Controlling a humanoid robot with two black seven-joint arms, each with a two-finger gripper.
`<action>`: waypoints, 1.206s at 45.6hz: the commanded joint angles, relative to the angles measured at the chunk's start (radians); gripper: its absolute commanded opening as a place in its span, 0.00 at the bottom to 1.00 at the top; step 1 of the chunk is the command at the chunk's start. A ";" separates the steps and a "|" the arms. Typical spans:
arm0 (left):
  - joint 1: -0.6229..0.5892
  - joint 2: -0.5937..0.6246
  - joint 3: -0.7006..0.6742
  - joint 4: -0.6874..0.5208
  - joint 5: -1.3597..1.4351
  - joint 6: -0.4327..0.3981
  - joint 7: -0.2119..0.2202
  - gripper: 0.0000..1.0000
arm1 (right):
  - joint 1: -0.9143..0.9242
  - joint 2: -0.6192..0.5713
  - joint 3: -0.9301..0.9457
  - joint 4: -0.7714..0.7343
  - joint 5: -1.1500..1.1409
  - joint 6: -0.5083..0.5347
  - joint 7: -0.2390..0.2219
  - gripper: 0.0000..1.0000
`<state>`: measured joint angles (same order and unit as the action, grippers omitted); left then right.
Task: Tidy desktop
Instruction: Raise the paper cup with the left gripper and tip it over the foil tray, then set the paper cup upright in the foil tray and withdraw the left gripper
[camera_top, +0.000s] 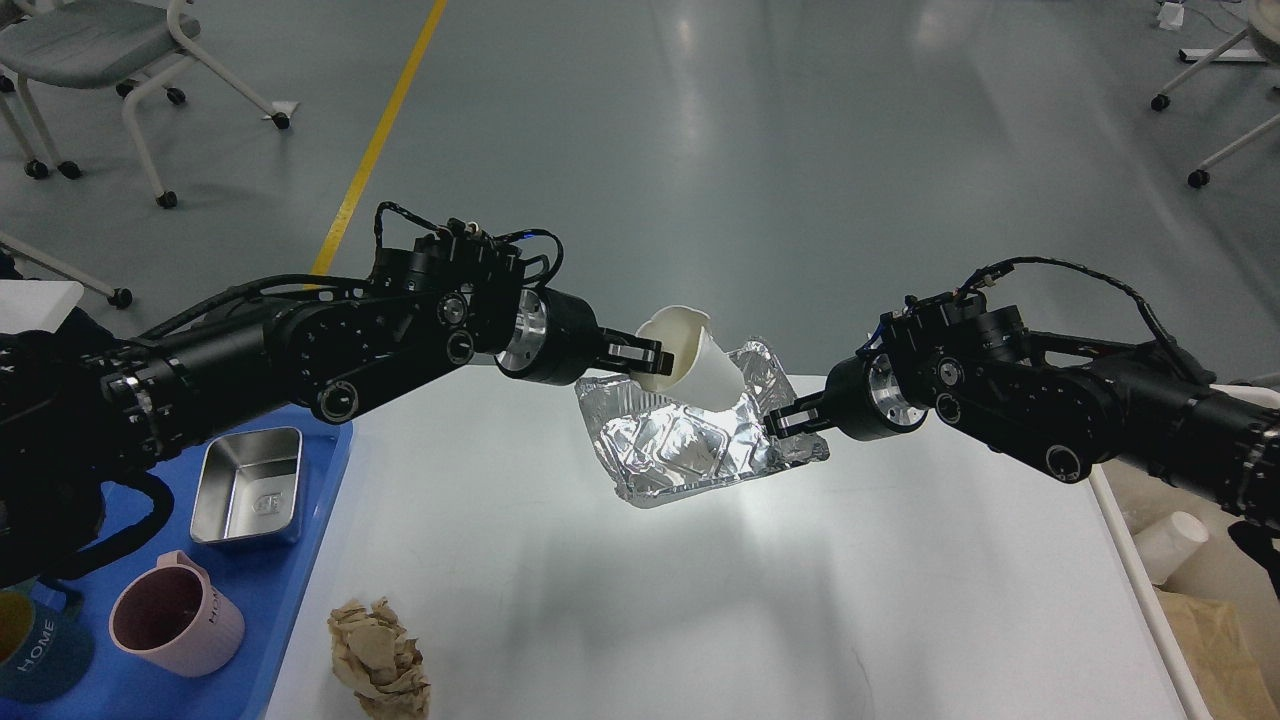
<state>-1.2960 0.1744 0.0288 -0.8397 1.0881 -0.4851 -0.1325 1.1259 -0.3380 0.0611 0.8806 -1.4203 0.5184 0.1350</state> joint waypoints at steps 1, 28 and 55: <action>0.000 -0.029 0.039 0.022 0.000 0.000 0.004 0.05 | 0.000 -0.002 0.002 0.000 0.000 0.000 0.000 0.00; 0.018 -0.193 0.053 0.255 -0.022 0.088 0.059 0.37 | -0.003 0.001 0.005 0.001 0.000 0.000 0.000 0.00; 0.004 -0.217 0.042 0.258 -0.138 0.118 0.057 0.61 | -0.005 0.001 0.002 0.000 0.001 0.000 0.000 0.00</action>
<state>-1.2877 -0.0483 0.0724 -0.5815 0.9693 -0.3766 -0.0750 1.1212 -0.3377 0.0653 0.8807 -1.4200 0.5185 0.1350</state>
